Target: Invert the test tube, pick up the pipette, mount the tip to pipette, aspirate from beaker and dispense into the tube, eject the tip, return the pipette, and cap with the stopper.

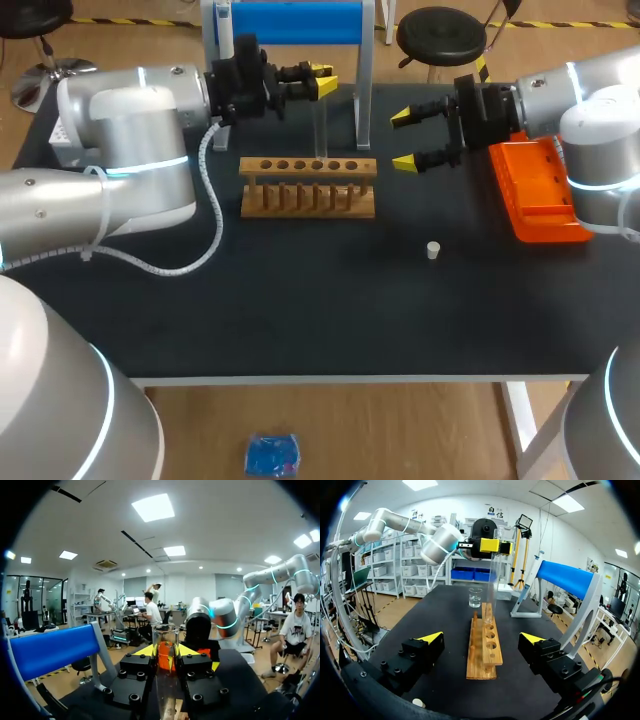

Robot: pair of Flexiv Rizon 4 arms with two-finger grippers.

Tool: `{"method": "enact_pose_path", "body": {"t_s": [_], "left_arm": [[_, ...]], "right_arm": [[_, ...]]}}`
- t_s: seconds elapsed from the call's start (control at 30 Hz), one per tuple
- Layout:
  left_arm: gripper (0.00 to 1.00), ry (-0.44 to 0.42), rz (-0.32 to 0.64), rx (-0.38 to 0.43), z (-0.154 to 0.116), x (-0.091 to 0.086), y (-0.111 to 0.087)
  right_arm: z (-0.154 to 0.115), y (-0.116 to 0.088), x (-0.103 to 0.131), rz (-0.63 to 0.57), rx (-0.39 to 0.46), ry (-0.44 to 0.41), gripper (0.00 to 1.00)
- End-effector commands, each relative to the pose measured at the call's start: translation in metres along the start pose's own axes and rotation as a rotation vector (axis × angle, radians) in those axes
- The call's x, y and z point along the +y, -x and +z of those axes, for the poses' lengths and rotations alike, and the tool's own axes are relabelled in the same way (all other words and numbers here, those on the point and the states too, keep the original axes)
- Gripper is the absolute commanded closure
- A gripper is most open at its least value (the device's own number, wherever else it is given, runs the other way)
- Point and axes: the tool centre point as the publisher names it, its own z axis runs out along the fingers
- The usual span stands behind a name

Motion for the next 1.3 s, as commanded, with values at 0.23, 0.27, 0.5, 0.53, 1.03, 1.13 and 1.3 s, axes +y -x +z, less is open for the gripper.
{"method": "enact_pose_path", "body": {"t_s": [0.23,0.27,0.5,0.53,1.03,1.13,1.3], "left_arm": [[1.0,-0.015,0.019,-0.007,-0.002,0.007,0.003],[1.0,-0.015,0.02,-0.008,-0.002,0.007,0.003],[1.0,-0.011,0.024,-0.01,-0.003,0.01,0.006],[1.0,-0.01,0.024,-0.011,-0.003,0.011,0.006],[1.0,-0.015,0.005,-0.021,-0.001,0.028,0.006],[1.0,-0.017,0.006,-0.024,-0.001,0.03,0.007],[1.0,-0.026,0.016,-0.03,-0.002,0.032,0.007]], "right_arm": [[-0.001,0.001,0.0,0.0,0.003,0.0,0.0],[-0.001,0.001,0.0,0.0,0.003,0.0,0.0],[-0.001,0.001,0.0,0.0,0.003,0.0,0.0],[-0.001,0.001,0.0,0.0,0.003,0.0,0.0],[-0.001,0.001,0.0,0.0,0.003,0.0,0.0],[-0.001,0.001,0.0,0.0,0.003,0.0,0.0],[-0.001,0.001,0.0,0.0,0.003,0.0,0.0]]}}
